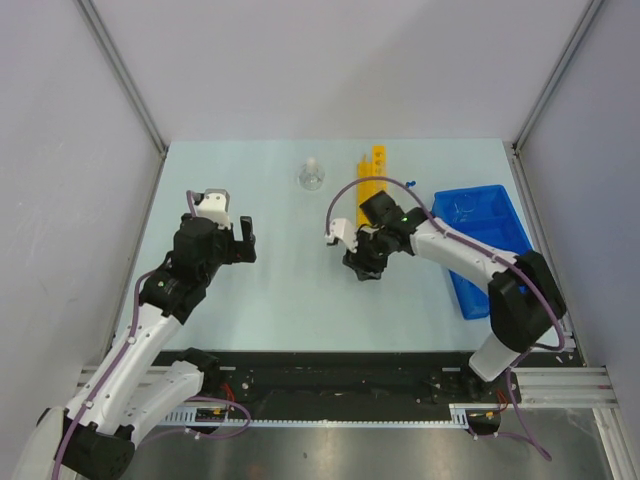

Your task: Organize the chemistry lab equipment

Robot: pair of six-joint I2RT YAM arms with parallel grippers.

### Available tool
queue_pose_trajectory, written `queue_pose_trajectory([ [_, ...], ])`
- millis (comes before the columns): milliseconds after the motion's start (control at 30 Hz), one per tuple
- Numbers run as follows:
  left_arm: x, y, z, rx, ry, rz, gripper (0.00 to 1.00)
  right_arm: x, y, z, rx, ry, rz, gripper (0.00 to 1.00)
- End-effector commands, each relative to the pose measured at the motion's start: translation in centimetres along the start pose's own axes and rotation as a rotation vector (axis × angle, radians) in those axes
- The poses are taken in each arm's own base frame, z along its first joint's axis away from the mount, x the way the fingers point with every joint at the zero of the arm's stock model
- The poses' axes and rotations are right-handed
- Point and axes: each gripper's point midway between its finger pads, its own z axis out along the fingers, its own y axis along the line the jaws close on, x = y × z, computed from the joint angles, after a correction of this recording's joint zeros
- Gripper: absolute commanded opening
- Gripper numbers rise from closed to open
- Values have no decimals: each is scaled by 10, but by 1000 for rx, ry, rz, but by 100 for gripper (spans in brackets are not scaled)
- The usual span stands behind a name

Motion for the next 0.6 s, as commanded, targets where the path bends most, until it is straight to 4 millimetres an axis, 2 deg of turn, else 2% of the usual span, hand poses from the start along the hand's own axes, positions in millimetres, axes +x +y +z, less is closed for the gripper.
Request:
queue_pose_trajectory([
  [0,-8,2,-2,0,-38,22,100,-21,-25,-65,74,-133,48,13],
  [267,-7,1,0,6,-29,24,100,21,-83,-156,296,-206,250,14],
  [300,-6,1,1,6,-28,22,100,33,-99,-173,353,-215,295,14],
  [367,-6,1,1,6,-28,25,100,43,-110,-190,403,-227,346,15],
  [400,-6,1,0,5,-28,24,100,58,-122,-207,454,-229,392,15],
  [567,-6,1,1,5,-25,25,100,111,-151,-232,573,-201,567,16],
])
